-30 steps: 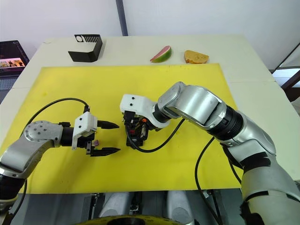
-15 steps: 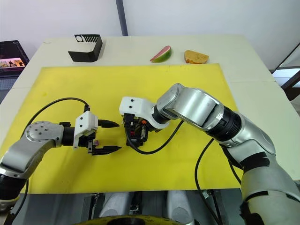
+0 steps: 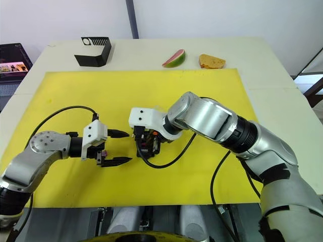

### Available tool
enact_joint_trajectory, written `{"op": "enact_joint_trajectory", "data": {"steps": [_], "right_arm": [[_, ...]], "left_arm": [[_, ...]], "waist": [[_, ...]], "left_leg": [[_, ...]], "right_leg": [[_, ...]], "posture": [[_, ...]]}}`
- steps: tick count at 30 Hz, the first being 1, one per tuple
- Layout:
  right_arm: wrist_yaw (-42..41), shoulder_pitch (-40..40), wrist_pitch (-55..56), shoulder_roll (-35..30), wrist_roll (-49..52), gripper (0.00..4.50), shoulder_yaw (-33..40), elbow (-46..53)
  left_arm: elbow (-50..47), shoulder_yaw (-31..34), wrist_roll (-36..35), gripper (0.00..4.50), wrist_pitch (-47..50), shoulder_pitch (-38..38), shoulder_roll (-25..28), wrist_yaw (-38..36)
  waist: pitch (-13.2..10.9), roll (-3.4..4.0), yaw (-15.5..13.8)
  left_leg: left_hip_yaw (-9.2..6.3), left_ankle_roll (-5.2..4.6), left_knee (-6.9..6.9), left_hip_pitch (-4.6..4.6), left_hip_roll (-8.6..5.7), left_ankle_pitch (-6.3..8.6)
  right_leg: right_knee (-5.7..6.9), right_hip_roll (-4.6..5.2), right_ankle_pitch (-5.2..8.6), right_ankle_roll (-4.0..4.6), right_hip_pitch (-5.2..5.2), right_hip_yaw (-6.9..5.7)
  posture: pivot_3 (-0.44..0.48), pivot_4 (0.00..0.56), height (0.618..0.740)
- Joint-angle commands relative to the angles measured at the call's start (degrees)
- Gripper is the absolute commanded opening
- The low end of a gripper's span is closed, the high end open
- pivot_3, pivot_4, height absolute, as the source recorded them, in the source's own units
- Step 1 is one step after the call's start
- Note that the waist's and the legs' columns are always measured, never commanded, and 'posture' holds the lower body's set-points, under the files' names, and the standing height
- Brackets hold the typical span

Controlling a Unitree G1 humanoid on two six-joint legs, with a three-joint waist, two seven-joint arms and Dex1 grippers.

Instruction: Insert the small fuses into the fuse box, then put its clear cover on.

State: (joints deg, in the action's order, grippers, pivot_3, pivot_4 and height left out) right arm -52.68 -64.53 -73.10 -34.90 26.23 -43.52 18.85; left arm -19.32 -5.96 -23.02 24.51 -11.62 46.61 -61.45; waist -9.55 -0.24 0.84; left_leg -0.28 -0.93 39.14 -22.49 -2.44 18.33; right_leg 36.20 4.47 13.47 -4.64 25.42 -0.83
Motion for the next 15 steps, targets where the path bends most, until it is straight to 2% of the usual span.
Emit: {"op": "enact_joint_trajectory", "data": {"steps": [1,15], "right_arm": [[-0.40,-0.09,0.99,-0.33,-1.70,0.00,-1.52,0.92],[-1.73,0.48,3.03,-0.75,-7.66,0.00,-6.01,1.11]], "left_arm": [[-2.51,0.17,0.23,4.40,-0.52,-0.09,-0.17,0.26],[-3.37,0.23,0.75,4.40,-0.48,1.22,-0.69,1.48]], "waist": [[0.00,0.00,0.00],[0.04,-0.01,0.07]], "left_leg": [[0.00,0.00,0.00,0.00,0.00,0.00],[-0.01,0.00,0.00,0.10,0.00,0.00]], "right_leg": [[0.00,0.00,0.00,0.00,0.00,0.00],[0.02,-0.01,0.00,0.00,-0.07,0.00]], "posture": [[0.000,0.150,0.740],[0.000,0.150,0.740]]}}
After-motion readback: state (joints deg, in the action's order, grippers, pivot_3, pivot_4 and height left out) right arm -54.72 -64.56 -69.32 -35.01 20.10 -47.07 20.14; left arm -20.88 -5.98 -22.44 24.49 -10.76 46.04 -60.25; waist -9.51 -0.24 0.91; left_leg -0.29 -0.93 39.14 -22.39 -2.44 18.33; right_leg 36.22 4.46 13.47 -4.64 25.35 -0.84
